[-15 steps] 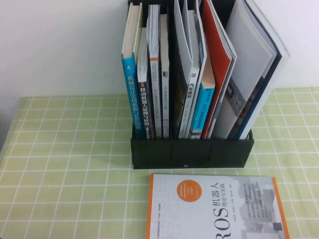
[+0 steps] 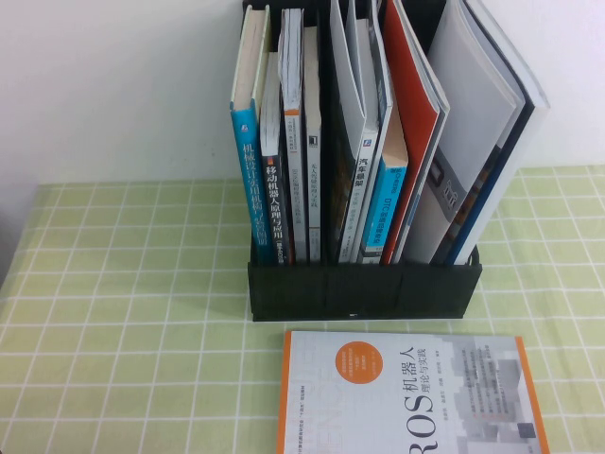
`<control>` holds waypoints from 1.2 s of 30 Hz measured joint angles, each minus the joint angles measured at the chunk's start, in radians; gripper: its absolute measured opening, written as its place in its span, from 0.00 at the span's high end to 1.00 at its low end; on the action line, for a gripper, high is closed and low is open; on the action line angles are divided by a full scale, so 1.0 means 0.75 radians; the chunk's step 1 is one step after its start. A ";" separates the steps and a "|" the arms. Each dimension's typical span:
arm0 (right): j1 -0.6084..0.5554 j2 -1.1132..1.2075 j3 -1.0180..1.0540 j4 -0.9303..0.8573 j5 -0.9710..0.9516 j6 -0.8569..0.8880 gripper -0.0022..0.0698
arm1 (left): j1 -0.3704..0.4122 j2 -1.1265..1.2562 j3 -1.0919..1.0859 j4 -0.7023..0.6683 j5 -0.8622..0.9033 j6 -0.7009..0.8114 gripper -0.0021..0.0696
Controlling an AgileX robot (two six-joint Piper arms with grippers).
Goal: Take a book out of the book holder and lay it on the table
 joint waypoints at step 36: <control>0.000 0.000 0.000 0.040 -0.583 0.014 0.97 | 0.000 0.000 0.008 -0.207 -0.385 0.002 0.97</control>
